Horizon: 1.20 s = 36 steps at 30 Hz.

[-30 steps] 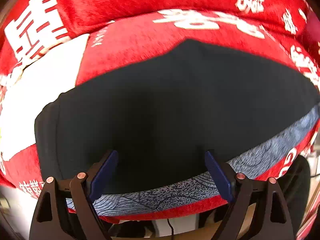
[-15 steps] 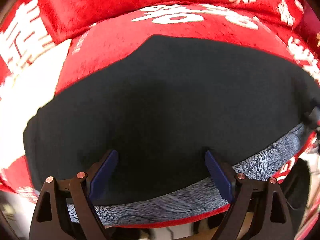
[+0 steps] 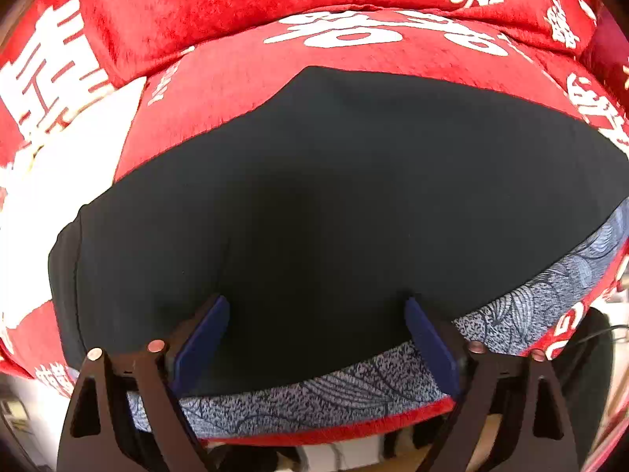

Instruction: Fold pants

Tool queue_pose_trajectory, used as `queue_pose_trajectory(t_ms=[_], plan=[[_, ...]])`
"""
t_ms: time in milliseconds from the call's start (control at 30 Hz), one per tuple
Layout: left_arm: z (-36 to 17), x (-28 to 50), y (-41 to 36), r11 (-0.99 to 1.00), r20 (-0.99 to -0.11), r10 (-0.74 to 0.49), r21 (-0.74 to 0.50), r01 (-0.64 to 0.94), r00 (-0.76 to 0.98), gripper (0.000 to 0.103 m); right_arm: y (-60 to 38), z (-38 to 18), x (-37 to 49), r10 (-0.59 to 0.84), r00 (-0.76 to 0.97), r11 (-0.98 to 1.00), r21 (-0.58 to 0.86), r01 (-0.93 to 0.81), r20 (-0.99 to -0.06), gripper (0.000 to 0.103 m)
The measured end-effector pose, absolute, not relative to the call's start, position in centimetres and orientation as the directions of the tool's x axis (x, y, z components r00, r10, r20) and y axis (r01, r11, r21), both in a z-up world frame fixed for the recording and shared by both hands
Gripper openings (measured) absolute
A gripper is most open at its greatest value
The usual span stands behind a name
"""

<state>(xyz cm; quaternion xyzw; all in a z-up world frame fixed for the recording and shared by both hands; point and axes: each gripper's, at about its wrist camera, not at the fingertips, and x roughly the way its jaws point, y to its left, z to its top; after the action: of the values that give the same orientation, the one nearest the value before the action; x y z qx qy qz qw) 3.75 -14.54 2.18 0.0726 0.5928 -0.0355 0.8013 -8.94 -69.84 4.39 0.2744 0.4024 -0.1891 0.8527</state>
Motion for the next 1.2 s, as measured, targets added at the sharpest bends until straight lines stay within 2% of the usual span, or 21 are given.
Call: queue_pose_trajectory(t_ms=[133, 200, 267, 333, 467, 500, 567, 600, 633, 667, 700, 767, 800, 867, 900, 933, 1033, 1133, 1167, 1200], plan=[[2.1, 4.1, -14.1, 0.99, -0.959, 0.013, 0.053, 0.133, 0.284, 0.094, -69.7, 3.3, -5.5, -0.067, 0.596, 0.825, 0.292, 0.484, -0.8, 0.083], [2.1, 4.0, -14.1, 0.989, -0.957, 0.011, 0.053, 0.135, 0.289, 0.094, -68.4, 2.6, -2.4, -0.071, 0.556, 0.892, 0.197, 0.407, -0.828, 0.083], [2.0, 3.9, -14.1, 0.989, -0.956, 0.012, 0.054, 0.137, 0.292, 0.094, -67.5, 2.0, 0.1, -0.057, 0.499, 0.93, 0.136, 0.343, -0.865, 0.035], [2.0, 3.8, -14.0, 0.989, -0.956, 0.01, 0.052, 0.136, 0.292, 0.095, -67.2, 3.5, 1.6, -0.138, 0.49, 0.932, 0.055, 0.358, -0.861, 0.006], [1.9, 4.0, -13.7, 0.99, -0.958, 0.013, 0.053, 0.132, 0.287, 0.097, -66.6, 4.4, 3.6, -0.326, 0.417, 0.91, -0.162, 0.382, -0.849, 0.006], [2.0, 3.9, -13.6, 0.99, -0.959, 0.009, 0.048, 0.132, 0.285, 0.097, -66.4, 4.9, 3.1, -0.308, 0.431, 0.913, -0.135, 0.386, -0.848, 0.006], [2.1, 3.8, -13.3, 0.991, -0.96, 0.002, 0.038, 0.126, 0.279, 0.097, -65.9, 6.3, 0.4, -0.173, 0.518, 0.923, 0.046, 0.383, -0.838, 0.013], [2.3, 3.5, -13.2, 0.992, -0.961, -0.008, 0.027, 0.121, 0.276, 0.097, -65.0, 6.9, -1.4, -0.145, 0.559, 0.923, 0.092, 0.374, -0.817, 0.027], [2.5, 3.5, -13.1, 0.993, -0.961, -0.018, 0.016, 0.12, 0.278, 0.097, -64.1, 7.3, -2.8, -0.136, 0.591, 0.924, 0.113, 0.365, -0.795, 0.049], [2.5, 3.5, -13.0, 0.993, -0.96, -0.028, 0.006, 0.118, 0.28, 0.097, -63.1, 7.4, -4.4, -0.112, 0.631, 0.926, 0.149, 0.346, -0.768, 0.061], [2.4, 3.7, -13.1, 0.994, -0.96, -0.026, 0.006, 0.113, 0.279, 0.097, -62.1, 6.9, -5.5, -0.049, 0.657, 0.928, 0.208, 0.308, -0.752, 0.081], [1.9, 4.0, -13.4, 0.993, -0.961, 0.01, 0.042, 0.109, 0.278, 0.097, -60.8, 5.0, -5.7, 0.067, 0.636, 0.925, 0.288, 0.249, -0.768, 0.084], [1.7, 4.0, -13.5, 0.992, -0.958, 0.021, 0.056, 0.113, 0.286, 0.098, -60.5, 3.8, -5.6, 0.068, 0.604, 0.926, 0.275, 0.257, -0.794, 0.084], [2.1, 3.9, -13.2, 0.993, -0.958, 0.012, 0.045, 0.109, 0.287, 0.097, -60.6, 1.1, -4.7, -0.072, 0.46, 0.92, 0.119, 0.373, -0.885, 0.085], [2.7, 3.8, -12.5, 0.996, -0.954, -0.018, 0.01, 0.092, 0.299, 0.097, -60.9, 1.3, -4.9, -0.059, 0.479, 0.895, 0.166, 0.414, -0.876, 0.086], [3.3, 3.7, -11.8, 0.997, -0.949, -0.038, -0.017, 0.071, 0.314, 0.097, -60.3, 2.4, -5.0, -0.067, 0.506, 0.882, 0.186, 0.433, -0.86, 0.082], [4.5, 5.0, -9.5, 0.999, -0.932, 0.006, -0.013, -0.05, 0.364, 0.097, -53.3, 6.3, -3.8, -0.106, 0.606, 0.954, 0.093, 0.287, -0.788, 0.082], [4.7, 7.8, -8.3, 0.982, -0.933, -0.067, -0.124, -0.142, 0.352, 0.097, -43.9, 7.6, -1.1, 0.022, 0.636, 0.993, 0.092, 0.077, -0.771, 0.084], [4.7, 8.6, -8.4, 0.983, -0.933, -0.054, -0.113, -0.148, 0.355, 0.097, -40.4, 7.4, 0.1, 0.07, 0.625, 0.995, 0.102, 0.016, -0.778, 0.084], [4.3, 9.9, -9.1, 0.989, -0.937, 0.005, -0.047, -0.14, 0.349, 0.097, -37.0, 6.8, 1.3, 0.107, 0.607, 0.994, 0.108, -0.034, -0.788, 0.084]])
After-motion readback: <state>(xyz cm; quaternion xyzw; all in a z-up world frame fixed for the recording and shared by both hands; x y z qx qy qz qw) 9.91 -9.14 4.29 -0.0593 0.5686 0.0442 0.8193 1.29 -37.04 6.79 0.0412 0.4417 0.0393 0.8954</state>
